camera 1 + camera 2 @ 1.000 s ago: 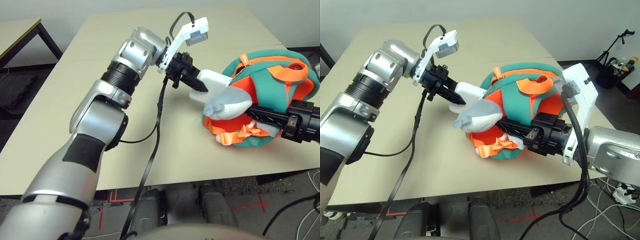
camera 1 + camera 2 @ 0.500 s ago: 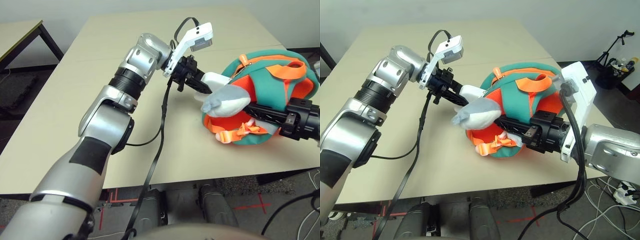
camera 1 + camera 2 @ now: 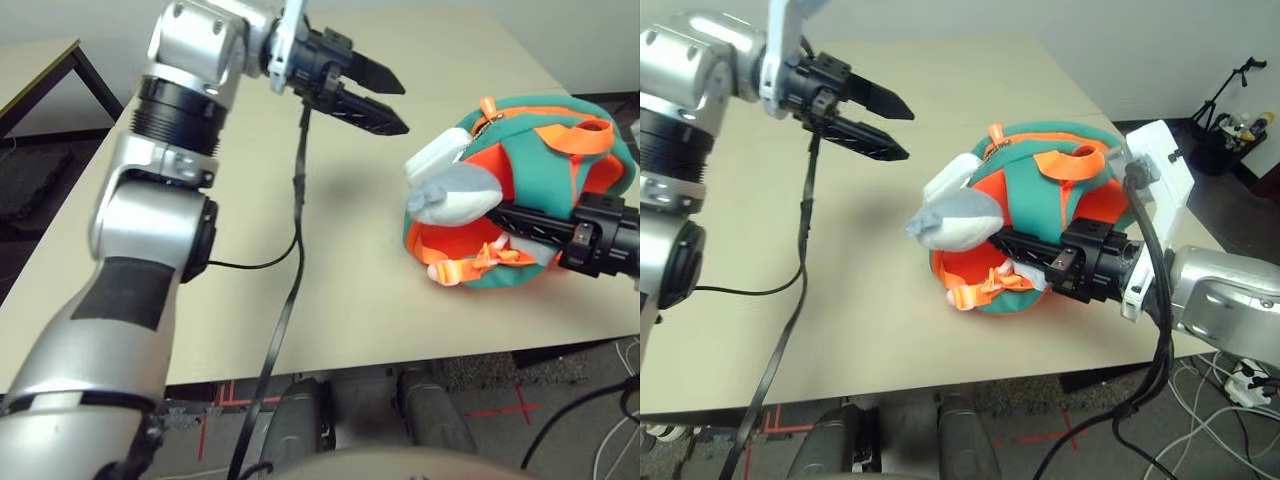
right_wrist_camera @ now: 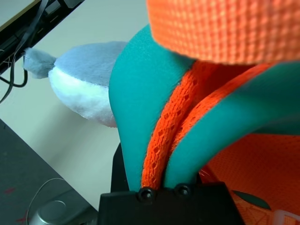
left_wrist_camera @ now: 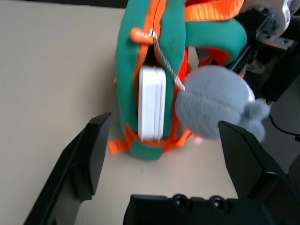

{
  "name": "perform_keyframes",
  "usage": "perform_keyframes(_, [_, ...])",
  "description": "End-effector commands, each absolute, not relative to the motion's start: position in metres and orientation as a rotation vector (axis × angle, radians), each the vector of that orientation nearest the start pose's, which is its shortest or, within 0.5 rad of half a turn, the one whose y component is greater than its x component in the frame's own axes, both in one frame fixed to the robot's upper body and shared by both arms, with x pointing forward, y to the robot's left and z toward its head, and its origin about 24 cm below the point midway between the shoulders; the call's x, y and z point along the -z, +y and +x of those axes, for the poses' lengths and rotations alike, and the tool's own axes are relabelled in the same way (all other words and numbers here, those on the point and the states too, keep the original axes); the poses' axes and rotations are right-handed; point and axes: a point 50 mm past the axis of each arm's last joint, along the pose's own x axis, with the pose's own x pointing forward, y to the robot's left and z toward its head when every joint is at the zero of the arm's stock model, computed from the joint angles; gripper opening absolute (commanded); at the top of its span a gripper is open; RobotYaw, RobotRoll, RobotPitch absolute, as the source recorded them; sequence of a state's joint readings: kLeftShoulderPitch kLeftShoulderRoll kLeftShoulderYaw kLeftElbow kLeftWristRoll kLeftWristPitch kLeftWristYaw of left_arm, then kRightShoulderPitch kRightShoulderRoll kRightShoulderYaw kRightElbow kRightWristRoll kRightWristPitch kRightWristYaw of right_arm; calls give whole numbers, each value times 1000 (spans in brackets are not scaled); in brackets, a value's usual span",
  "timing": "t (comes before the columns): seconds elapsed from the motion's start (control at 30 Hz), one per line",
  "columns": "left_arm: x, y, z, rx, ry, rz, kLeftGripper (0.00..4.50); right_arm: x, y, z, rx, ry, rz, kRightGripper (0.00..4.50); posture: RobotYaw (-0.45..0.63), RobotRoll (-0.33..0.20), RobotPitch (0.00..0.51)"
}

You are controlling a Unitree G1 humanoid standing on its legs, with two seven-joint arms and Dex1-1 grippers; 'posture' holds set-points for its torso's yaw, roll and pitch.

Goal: Put the pencil case into the backpack and zip it.

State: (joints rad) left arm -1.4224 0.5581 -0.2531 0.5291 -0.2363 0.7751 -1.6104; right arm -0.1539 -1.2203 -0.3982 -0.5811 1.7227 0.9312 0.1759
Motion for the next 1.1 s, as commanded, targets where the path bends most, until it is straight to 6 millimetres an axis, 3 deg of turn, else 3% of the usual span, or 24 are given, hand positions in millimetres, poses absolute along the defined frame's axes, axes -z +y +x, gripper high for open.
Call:
perform_keyframes(0.03, [-318, 117, 341, 1523, 301, 383, 4118, -244, -194, 196, -907, 322, 54, 103, -134, 0, 71])
perform_keyframes(0.13, [-309, 113, 346, 1502, 310, 405, 3287, -244, -193, 198, -912, 321, 52, 103, -133, 0, 71])
perform_keyframes(0.43, [-294, 86, 356, 1551, 301, 444, 130, -242, -192, 198, -918, 320, 52, 103, -150, 0, 71])
perform_keyframes(0.47, [-293, 84, 358, 1552, 299, 450, 0, -242, -192, 198, -918, 319, 54, 103, -154, 0, 71])
perform_keyframes(0.63, [-283, 69, 361, 1580, 312, 465, 0, -241, -190, 197, -919, 317, 58, 103, -171, 0, 73])
perform_keyframes(1.1, [-251, 51, 365, 1597, 353, 459, 0, -242, -187, 194, -919, 311, 64, 103, -196, 0, 81])
